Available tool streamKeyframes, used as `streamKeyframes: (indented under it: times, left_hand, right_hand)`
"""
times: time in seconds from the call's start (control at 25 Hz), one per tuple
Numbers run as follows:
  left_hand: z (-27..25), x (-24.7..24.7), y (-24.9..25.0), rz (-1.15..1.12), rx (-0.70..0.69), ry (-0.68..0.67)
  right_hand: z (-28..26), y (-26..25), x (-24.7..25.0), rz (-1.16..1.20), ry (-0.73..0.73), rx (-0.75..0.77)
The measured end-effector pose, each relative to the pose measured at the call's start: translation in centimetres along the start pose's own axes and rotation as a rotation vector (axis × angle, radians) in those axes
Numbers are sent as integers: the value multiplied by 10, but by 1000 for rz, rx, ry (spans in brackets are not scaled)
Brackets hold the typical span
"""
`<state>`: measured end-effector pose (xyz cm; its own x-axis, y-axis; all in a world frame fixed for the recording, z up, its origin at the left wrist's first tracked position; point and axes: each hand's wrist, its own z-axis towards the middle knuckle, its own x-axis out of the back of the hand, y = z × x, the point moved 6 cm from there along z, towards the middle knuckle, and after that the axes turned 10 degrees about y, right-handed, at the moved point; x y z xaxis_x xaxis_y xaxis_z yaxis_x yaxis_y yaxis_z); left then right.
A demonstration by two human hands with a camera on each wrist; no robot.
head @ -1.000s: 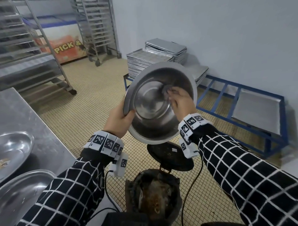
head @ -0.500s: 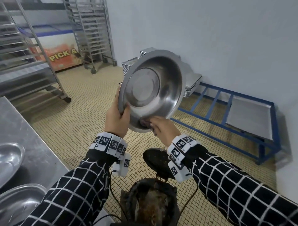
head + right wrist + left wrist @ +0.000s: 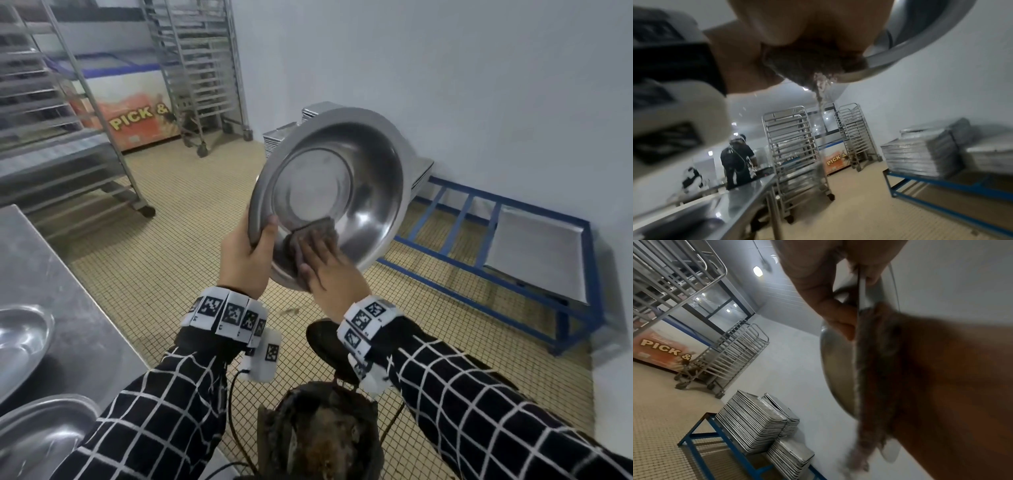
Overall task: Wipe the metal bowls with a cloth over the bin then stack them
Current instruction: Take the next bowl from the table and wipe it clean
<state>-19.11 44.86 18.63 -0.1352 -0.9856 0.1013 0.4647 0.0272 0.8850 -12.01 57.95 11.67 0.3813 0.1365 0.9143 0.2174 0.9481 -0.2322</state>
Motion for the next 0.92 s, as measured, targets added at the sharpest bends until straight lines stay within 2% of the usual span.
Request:
streamKeyframes:
  times: [0.08,0.16,0.28,0.36,0.44,0.52,0.64,0.72,0.8,0.92]
  left_hand:
    - [5,9,-2,21,6,26]
    - [7,15,-5,31,18,56]
    - [3,15,-5,18,20,75]
    - [0,11,-4,2,18,87]
    - [-2,8,0,6,17,83]
    - [0,8,-1,18,28,69]
    - [8,16,-9,53,71,71]
    - [9,21,-18,62,121,91]
    - [6,23,-28,40,195,104]
    - [4,24,-39,-10,303,105]
  right_hand:
    - [6,20,3,-206,-5,9]
    - [3,17,3,-217,-16,68]
    - [-12,-22,-3,104,-47,114]
    - [-15,-45,0,339,26,100]
    - [-10,-48,-1,413,104,103]
    - [-1,-31,-8,265,63,101]
    - [12,13,-11,-172,-20,64]
    - [18,39,-2,-361,-3,-14]
    - [21,57,11,-400,107,-119]
    - [19,65,24,-202,317,-250]
